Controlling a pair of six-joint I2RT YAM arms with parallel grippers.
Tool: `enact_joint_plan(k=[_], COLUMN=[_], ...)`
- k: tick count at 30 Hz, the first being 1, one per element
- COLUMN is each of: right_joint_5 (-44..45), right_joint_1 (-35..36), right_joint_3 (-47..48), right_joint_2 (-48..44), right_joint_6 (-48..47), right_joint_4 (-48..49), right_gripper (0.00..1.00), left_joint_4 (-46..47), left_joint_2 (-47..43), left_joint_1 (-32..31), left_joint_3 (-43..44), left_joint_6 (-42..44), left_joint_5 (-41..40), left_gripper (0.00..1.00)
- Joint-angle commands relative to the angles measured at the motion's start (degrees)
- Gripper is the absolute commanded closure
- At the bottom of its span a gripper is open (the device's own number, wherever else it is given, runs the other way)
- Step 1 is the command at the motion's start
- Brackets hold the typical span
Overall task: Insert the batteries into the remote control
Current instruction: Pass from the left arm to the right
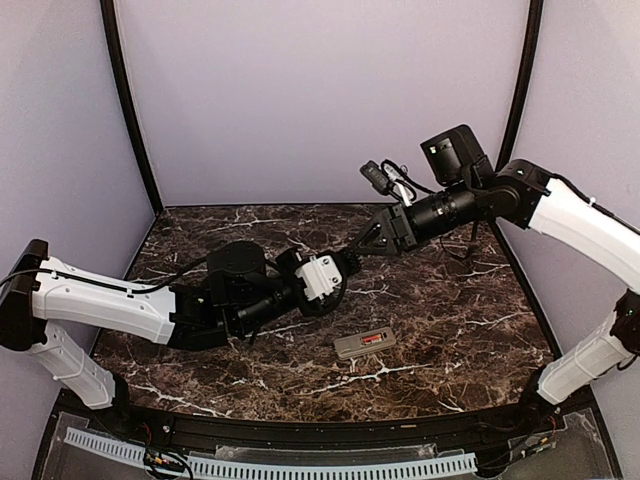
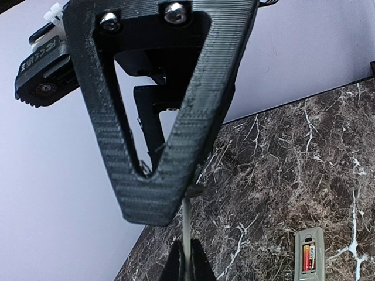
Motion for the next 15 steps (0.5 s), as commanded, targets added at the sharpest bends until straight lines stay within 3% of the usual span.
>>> enact_joint_plan(k=[1, 8, 13, 15], right_joint_5=[-0.1, -2.5, -3.5, -3.4], right_joint_1=[0.6, 0.6, 0.6, 0.6], right_joint_3=[-0.7, -0.7, -1.0, -1.6], right_joint_2=[0.7, 2.8, 3.6, 3.4], right_joint_6=[1.5, 2.0, 2.3, 2.4], right_joint_4=[1.7, 1.8, 1.9, 1.9], right_gripper=[0.44, 0.59, 0.62, 0.68], left_joint_4=[0.6, 0.8, 1.1, 1.2], left_joint_2=[-0.3, -0.1, -0.2, -0.1], left_joint_1=[-0.3, -0.3, -0.3, -0.3], left_joint_3=[-0.1, -0.6, -1.2, -1.4], left_joint_6=[0.3, 0.0, 0.0, -0.3], left_joint_5=[-0.7, -1.0, -1.7, -1.8], left_gripper=[1.0, 1.0, 1.0, 1.0])
